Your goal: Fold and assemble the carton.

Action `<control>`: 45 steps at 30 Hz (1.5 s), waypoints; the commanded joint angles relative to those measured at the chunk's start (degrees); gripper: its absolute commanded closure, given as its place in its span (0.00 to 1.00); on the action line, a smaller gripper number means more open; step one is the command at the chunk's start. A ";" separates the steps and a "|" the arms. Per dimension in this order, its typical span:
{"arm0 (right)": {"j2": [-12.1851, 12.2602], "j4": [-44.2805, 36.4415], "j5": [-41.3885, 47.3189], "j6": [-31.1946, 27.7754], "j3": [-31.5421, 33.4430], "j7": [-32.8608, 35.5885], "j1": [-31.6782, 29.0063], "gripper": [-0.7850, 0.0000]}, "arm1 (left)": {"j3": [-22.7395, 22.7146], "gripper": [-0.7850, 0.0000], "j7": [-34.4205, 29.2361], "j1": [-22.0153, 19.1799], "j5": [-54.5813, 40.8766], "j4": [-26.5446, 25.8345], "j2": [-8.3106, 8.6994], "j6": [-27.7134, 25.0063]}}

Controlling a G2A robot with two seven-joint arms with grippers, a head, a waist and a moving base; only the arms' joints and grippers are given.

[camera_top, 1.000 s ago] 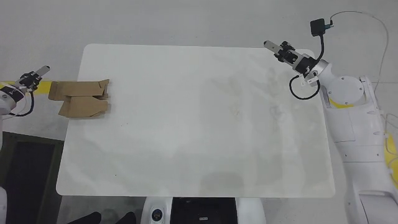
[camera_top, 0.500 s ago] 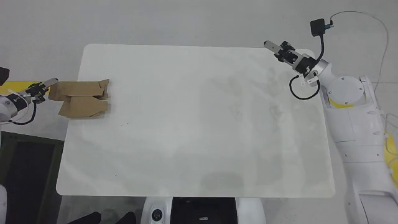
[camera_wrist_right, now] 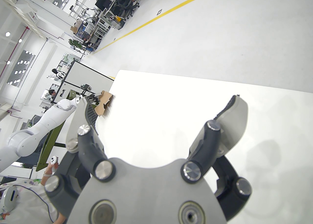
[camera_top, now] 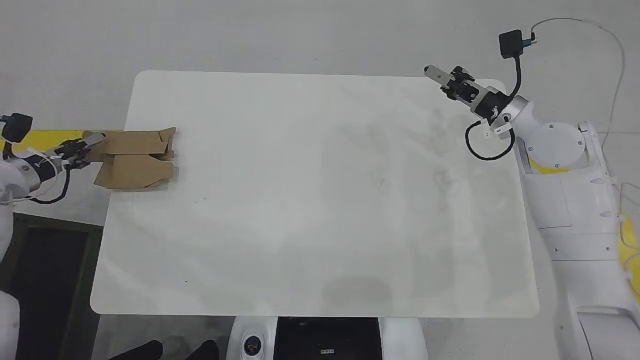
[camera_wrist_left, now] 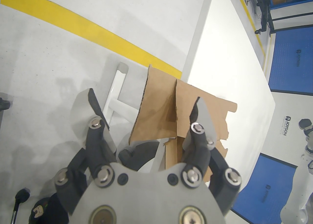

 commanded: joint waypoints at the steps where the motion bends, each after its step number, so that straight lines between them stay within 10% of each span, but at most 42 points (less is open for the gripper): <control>1: 0.00 0.00 0.00 0.00 0.00 0.00 0.00 0.00 | -0.12 1.00 -0.56 -0.06 -0.80 0.22 -0.15 -0.24; 22: 0.00 0.00 0.00 0.00 0.00 0.00 0.00 0.00 | -4.58 1.00 -7.27 -2.03 -12.51 -3.26 0.10 -8.61; 45: 0.00 0.00 0.00 0.00 0.00 0.00 0.00 0.00 | -3.37 1.00 -7.67 3.06 -32.08 -27.47 -2.68 -7.53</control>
